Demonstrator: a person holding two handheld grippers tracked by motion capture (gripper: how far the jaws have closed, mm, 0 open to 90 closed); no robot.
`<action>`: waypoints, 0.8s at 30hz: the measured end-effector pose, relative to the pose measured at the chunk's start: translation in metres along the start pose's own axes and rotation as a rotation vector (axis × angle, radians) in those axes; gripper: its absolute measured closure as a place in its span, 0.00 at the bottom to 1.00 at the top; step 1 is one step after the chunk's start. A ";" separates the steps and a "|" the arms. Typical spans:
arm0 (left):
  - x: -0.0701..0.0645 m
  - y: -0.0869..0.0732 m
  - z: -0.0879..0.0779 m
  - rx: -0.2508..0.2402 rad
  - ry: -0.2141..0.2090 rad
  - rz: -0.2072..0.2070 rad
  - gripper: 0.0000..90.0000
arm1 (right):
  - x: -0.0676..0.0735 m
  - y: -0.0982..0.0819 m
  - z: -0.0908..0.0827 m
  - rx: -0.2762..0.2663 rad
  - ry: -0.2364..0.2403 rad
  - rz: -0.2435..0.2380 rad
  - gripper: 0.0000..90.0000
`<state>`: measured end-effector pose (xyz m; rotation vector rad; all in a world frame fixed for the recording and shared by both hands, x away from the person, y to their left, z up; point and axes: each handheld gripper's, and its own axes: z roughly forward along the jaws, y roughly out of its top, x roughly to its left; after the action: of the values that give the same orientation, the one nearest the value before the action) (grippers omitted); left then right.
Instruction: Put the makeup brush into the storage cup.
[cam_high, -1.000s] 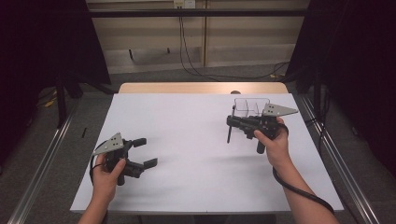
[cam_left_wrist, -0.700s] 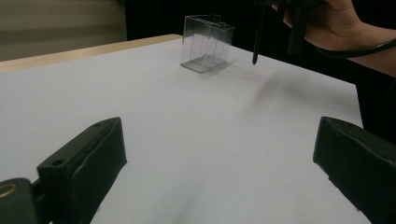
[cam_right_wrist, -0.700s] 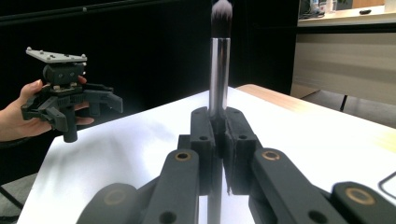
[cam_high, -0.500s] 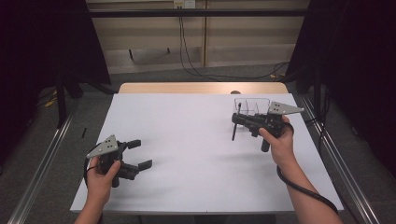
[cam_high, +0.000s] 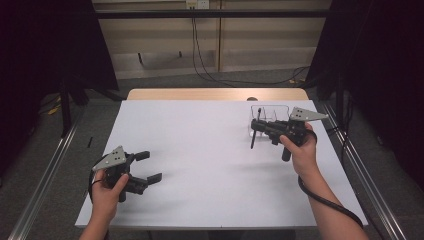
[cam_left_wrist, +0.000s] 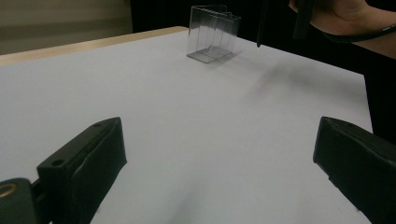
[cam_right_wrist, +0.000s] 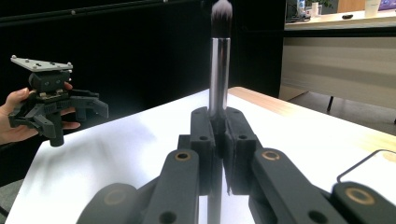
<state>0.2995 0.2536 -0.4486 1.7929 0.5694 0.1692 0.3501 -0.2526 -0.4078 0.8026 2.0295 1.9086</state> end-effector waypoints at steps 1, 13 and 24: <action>0.000 0.000 -0.001 0.008 0.003 0.008 0.03 | 0.000 0.000 0.000 -0.002 -0.002 0.000 0.94; -0.001 -0.005 -0.009 0.028 0.018 0.018 0.03 | -0.005 0.004 -0.003 -0.001 -0.015 -0.004 0.94; -0.001 -0.008 -0.013 0.029 0.018 0.018 0.03 | -0.009 0.007 -0.004 -0.004 -0.034 -0.003 0.94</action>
<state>0.2906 0.2662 -0.4519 1.8270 0.5716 0.1908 0.3576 -0.2608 -0.4022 0.8252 2.0055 1.8839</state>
